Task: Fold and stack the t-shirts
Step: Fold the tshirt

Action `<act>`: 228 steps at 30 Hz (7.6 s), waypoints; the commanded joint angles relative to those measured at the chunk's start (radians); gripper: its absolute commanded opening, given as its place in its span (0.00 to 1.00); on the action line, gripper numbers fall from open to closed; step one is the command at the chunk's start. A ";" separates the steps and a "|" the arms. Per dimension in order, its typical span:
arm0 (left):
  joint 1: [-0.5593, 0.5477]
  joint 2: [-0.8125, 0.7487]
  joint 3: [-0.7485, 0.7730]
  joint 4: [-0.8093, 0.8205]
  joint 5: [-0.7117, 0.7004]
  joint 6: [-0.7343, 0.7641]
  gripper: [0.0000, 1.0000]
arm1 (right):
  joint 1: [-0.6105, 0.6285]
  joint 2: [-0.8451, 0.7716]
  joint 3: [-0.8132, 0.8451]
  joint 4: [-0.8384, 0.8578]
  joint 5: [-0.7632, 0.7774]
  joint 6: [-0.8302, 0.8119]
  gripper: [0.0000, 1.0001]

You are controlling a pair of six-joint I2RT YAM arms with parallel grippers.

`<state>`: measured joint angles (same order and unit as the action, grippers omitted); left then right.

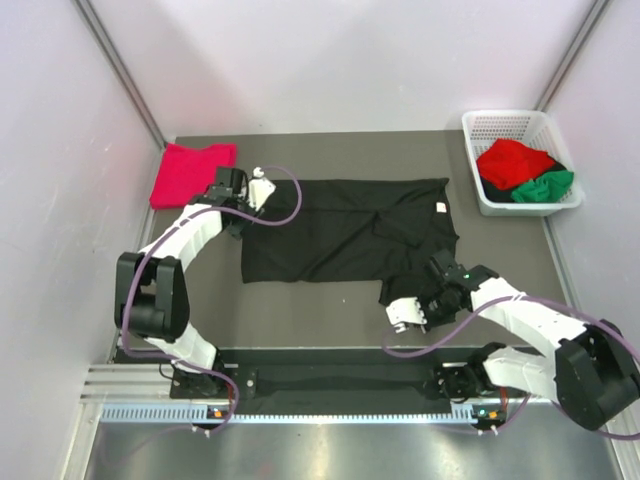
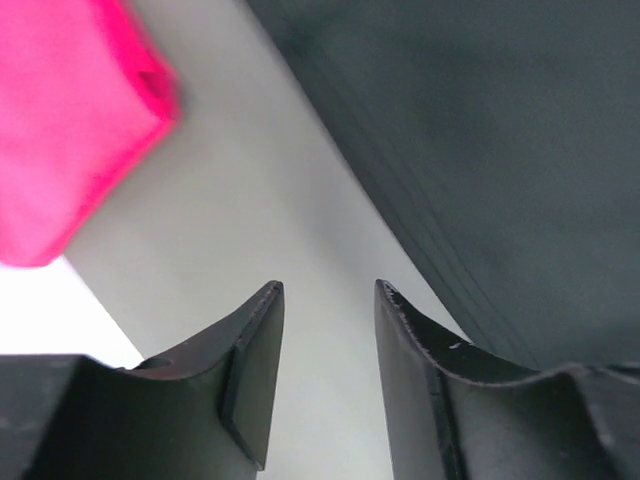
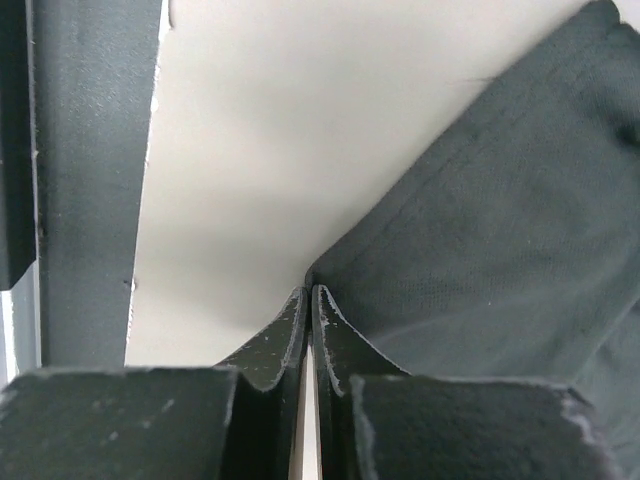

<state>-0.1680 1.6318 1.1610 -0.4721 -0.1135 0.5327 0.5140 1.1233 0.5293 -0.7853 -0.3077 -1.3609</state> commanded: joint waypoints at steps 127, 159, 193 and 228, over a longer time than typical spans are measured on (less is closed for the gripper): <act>-0.008 0.235 0.358 -0.284 0.295 0.208 0.38 | -0.443 0.694 0.963 0.029 0.079 0.738 0.36; -0.004 0.379 0.243 -0.281 0.249 0.139 0.40 | -0.293 1.066 1.282 -0.034 -0.084 0.780 0.28; -0.024 0.272 0.388 -0.534 0.271 0.481 0.59 | -0.184 0.903 1.376 0.064 0.102 0.833 0.32; -0.094 0.277 0.293 -0.693 0.255 0.498 0.00 | -0.308 0.664 1.106 0.049 0.104 0.899 0.33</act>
<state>-0.2195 2.0106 1.4933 -0.9901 0.0841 1.0260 0.2749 1.8648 1.6566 -0.7475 -0.1822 -0.5346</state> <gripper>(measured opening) 0.021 0.325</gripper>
